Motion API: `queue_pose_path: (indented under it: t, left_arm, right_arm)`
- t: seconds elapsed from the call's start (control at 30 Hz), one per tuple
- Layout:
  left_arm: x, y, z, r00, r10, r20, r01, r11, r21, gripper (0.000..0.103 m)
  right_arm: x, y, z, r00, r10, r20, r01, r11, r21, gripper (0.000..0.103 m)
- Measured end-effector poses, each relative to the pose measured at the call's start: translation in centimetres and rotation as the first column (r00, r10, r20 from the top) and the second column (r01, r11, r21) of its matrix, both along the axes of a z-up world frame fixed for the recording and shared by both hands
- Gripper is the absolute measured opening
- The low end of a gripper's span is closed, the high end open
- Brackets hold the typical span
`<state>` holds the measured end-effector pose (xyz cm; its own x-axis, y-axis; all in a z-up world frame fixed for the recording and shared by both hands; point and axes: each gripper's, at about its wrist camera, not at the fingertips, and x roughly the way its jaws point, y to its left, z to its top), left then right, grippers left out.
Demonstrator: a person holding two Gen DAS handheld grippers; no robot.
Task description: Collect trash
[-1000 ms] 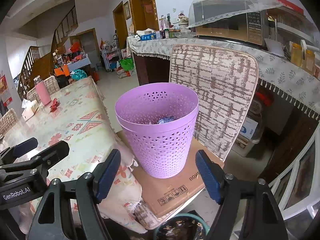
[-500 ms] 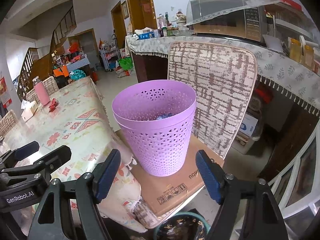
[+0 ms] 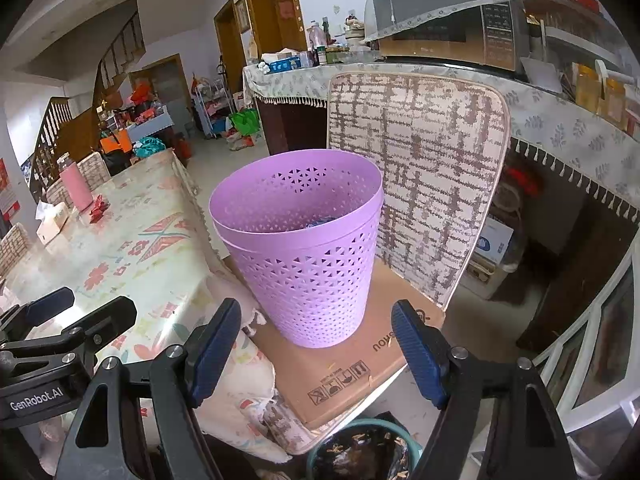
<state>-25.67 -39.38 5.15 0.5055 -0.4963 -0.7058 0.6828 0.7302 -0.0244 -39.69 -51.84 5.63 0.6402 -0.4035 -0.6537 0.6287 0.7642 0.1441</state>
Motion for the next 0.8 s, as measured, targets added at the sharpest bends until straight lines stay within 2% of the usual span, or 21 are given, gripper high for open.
queue_pose_path:
  t: [0.27, 0.47, 0.8]
  left_arm:
    - [0.40, -0.31, -0.60, 0.998, 0.050, 0.031, -0.052, 0.997, 0.049, 0.103]
    - [0.41, -0.42, -0.67, 0.998, 0.054, 0.040, -0.057, 0.997, 0.054, 0.103]
    - [0.54, -0.57, -0.70, 0.998, 0.046, 0.030, -0.048, 0.998, 0.045, 0.103]
  right_arm:
    - [0.44, 0.05, -0.15, 0.999, -0.010, -0.036, 0.008, 0.999, -0.036, 0.082]
    - [0.61, -0.27, -0.27, 0.998, -0.028, -0.060, 0.025, 0.998, -0.057, 0.082]
    - [0.75, -0.74, -0.81, 0.997, -0.029, -0.075, 0.026, 0.999, -0.034, 0.082]
